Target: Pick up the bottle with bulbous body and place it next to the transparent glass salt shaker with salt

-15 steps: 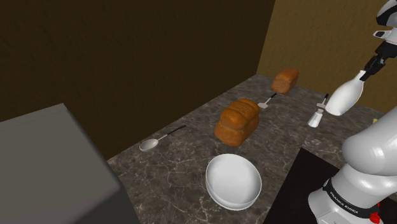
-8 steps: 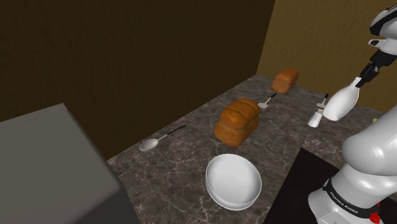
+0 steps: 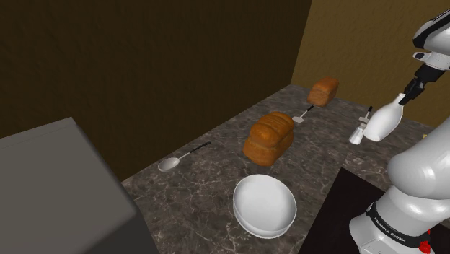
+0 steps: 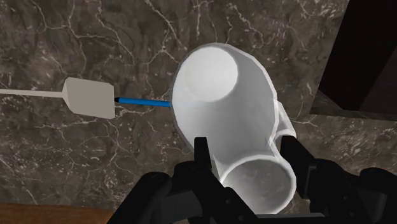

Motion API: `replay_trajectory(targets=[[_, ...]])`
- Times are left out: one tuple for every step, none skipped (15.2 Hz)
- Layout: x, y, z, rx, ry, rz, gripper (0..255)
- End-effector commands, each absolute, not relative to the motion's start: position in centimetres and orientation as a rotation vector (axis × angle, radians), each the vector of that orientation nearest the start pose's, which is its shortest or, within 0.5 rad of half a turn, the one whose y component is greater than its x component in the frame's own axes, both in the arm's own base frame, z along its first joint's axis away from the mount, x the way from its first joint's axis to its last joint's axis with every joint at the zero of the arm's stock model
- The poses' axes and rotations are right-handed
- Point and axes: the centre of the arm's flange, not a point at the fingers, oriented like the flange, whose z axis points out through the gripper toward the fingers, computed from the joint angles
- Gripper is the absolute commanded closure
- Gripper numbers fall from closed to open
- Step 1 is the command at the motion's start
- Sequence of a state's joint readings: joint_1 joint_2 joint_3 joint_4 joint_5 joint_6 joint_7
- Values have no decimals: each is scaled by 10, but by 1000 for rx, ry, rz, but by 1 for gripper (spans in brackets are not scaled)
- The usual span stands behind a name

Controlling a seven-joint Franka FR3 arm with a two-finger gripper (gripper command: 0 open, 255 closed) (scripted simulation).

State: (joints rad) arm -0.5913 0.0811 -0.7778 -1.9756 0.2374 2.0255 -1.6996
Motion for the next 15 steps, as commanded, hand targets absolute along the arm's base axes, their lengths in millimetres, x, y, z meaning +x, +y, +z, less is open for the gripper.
replay_trajectory(targets=[[134, -553, 439, -3102, -353, -244, 255], [134, -553, 439, -3102, -353, -244, 255], [134, -553, 439, -3102, -353, -244, 255], [134, -553, 439, -3102, -353, -244, 255], [134, -553, 439, -3102, -353, -244, 0], [134, -553, 439, -3102, -353, -244, 0], [134, -553, 439, -3102, -353, -244, 0], [134, -553, 439, -3102, -353, -244, 0], [134, -553, 439, -3102, -353, -244, 0], [134, -553, 439, -3102, -353, -244, 0], [132, -554, 452, -3102, -353, -244, 0], [130, -554, 465, -3102, -353, -244, 0], [128, -554, 478, -3102, -353, -244, 0], [126, -555, 488, -3102, -353, -244, 0], [126, -555, 488, -3102, -353, -244, 0]])
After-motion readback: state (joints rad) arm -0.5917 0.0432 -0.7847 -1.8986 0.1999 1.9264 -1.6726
